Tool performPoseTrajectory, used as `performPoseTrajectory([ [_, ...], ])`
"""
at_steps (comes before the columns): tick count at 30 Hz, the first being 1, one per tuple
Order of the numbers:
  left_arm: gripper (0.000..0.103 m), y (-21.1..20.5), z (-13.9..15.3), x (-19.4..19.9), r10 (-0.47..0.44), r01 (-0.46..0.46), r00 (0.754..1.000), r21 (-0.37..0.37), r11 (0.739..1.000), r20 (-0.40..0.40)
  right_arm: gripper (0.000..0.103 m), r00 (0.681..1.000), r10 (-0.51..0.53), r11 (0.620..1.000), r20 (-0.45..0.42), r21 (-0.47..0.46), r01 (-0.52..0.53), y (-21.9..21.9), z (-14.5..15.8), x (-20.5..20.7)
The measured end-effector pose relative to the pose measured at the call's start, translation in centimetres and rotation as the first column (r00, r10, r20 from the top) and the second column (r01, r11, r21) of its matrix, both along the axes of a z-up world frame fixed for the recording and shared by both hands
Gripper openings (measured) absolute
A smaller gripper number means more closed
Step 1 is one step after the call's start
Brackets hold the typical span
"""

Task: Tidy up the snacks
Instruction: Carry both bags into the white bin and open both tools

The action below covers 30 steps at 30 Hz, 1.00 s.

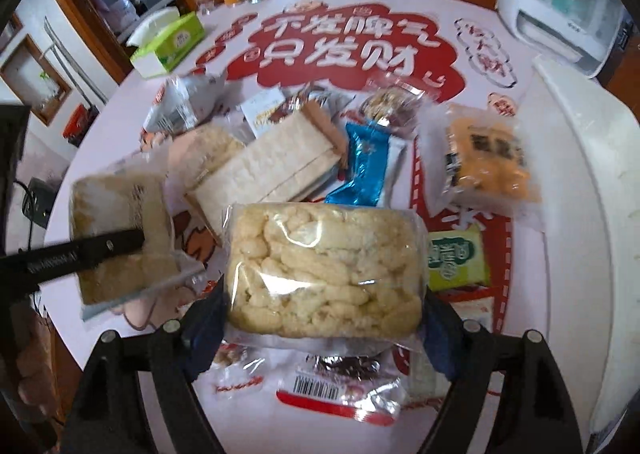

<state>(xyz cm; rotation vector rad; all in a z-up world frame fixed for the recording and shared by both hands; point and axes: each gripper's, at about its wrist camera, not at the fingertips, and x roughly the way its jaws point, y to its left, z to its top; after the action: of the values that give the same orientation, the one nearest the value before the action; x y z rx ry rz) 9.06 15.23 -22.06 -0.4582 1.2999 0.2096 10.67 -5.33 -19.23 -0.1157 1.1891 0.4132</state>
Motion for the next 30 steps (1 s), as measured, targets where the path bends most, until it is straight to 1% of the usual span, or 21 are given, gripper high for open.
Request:
performPoseTrajectory([
  [1, 0.031, -0.1, 0.4, -0.4, -0.005, 0.005, 1.0, 0.002, 1.0, 0.014, 0.083, 1.0, -0.006, 1.0, 0.012, 0.012, 0.006, -0.4, 0.7, -0.3],
  [2, 0.031, 0.7, 0.9, -1.9, -0.012, 0.011, 1.0, 0.007, 1.0, 0.026, 0.083, 1.0, -0.01, 1.0, 0.022, 0.025, 0.009, -0.7, 1.3, -0.5],
  [4, 0.03, -0.1, 2.8, -2.7, -0.041, 0.039, 0.997, 0.034, 0.999, 0.063, 0.083, 0.999, -0.02, 0.999, 0.045, 0.04, 0.018, -1.3, 2.5, -1.1],
  [6, 0.03, -0.9, 5.3, -3.4, -0.071, 0.066, 0.991, 0.044, 0.997, 0.112, 0.083, 0.997, -0.031, 0.998, 0.072, 0.057, 0.027, -2.0, 3.8, -1.5],
  [9, 0.03, -2.7, 8.6, -3.6, -0.121, 0.112, 0.975, 0.058, 0.992, 0.187, 0.083, 0.992, -0.059, 0.995, 0.111, 0.085, 0.05, -3.5, 5.9, -2.3],
  [10, 0.03, -3.9, 10.3, -3.6, -0.149, 0.137, 0.963, 0.065, 0.988, 0.226, 0.083, 0.989, -0.07, 0.994, 0.126, 0.093, 0.059, -4.1, 6.8, -2.6],
  [11, 0.031, -4.4, 11.2, -3.7, -0.163, 0.151, 0.956, 0.066, 0.986, 0.244, 0.083, 0.986, -0.081, 0.993, 0.145, 0.101, 0.066, -4.8, 7.6, -2.9],
  [12, 0.031, -5.8, 12.8, -3.6, -0.191, 0.179, 0.941, 0.068, 0.981, 0.278, 0.083, 0.982, -0.09, 0.991, 0.164, 0.109, 0.073, -5.4, 8.4, -3.2],
  [14, 0.031, -7.7, 14.5, -3.3, -0.229, 0.218, 0.921, 0.071, 0.973, 0.316, 0.084, 0.97, -0.116, 0.989, 0.213, 0.117, 0.092, -7.0, 10.2, -3.9],
  [15, 0.031, -9.2, 15.7, -3.0, -0.259, 0.248, 0.903, 0.076, 0.966, 0.344, 0.084, 0.964, -0.128, 0.988, 0.231, 0.117, 0.103, -7.6, 10.8, -4.2],
  [16, 0.031, -10.2, 16.5, -2.8, -0.277, 0.267, 0.891, 0.078, 0.961, 0.359, 0.084, 0.954, -0.152, 0.985, 0.258, 0.117, 0.125, -8.6, 11.8, -4.5],
  [18, 0.031, -12.8, 18.2, -2.4, -0.324, 0.318, 0.859, 0.083, 0.944, 0.395, 0.084, 0.937, -0.189, 0.98, 0.292, 0.114, 0.162, -10.4, 13.0, -4.9],
  [20, 0.031, -15.6, 19.6, -1.6, -0.367, 0.361, 0.828, 0.097, 0.927, 0.424, 0.084, 0.914, -0.235, 0.972, 0.331, 0.098, 0.214, -12.6, 14.2, -5.3],
  [22, 0.031, -18.4, 20.7, -1.1, -0.414, 0.402, 0.791, 0.128, 0.907, 0.45, 0.084, 0.889, -0.279, 0.96, 0.363, 0.081, 0.268, -14.6, 14.9, -5.5],
  [23, 0.031, -19.5, 21.0, -0.7, -0.43, 0.413, 0.78, 0.141, 0.9, 0.455, 0.084, 0.877, -0.3, 0.953, 0.376, 0.074, 0.294, -15.7, 15.1, -5.5],
  [24, 0.031, -21.5, 21.5, -0.3, -0.457, 0.435, 0.758, 0.161, 0.886, 0.465, 0.084, 0.867, -0.316, 0.947, 0.384, 0.073, 0.313, -16.6, 15.2, -5.6],
  [25, 0.031, -22.6, 21.8, -0.1, -0.469, 0.446, 0.747, 0.169, 0.879, 0.471, 0.084, 0.853, -0.342, 0.937, 0.395, 0.072, 0.342, -17.8, 15.4, -5.5],
  [26, 0.031, -24.4, 22.2, 0.4, -0.491, 0.465, 0.728, 0.181, 0.866, 0.478, 0.084, 0.843, -0.36, 0.929, 0.398, 0.069, 0.364, -18.9, 15.4, -5.4],
  [29, 0.031, -28.6, 22.4, 1.8, -0.534, 0.497, 0.698, 0.215, 0.841, 0.476, 0.084, 0.822, -0.412, 0.904, 0.393, 0.061, 0.424, -21.8, 14.9, -4.5],
  [30, 0.031, -29.6, 22.4, 2.1, -0.542, 0.5, 0.694, 0.224, 0.837, 0.474, 0.084, 0.817, -0.422, 0.898, 0.392, 0.059, 0.436, -22.4, 14.7, -4.4],
])
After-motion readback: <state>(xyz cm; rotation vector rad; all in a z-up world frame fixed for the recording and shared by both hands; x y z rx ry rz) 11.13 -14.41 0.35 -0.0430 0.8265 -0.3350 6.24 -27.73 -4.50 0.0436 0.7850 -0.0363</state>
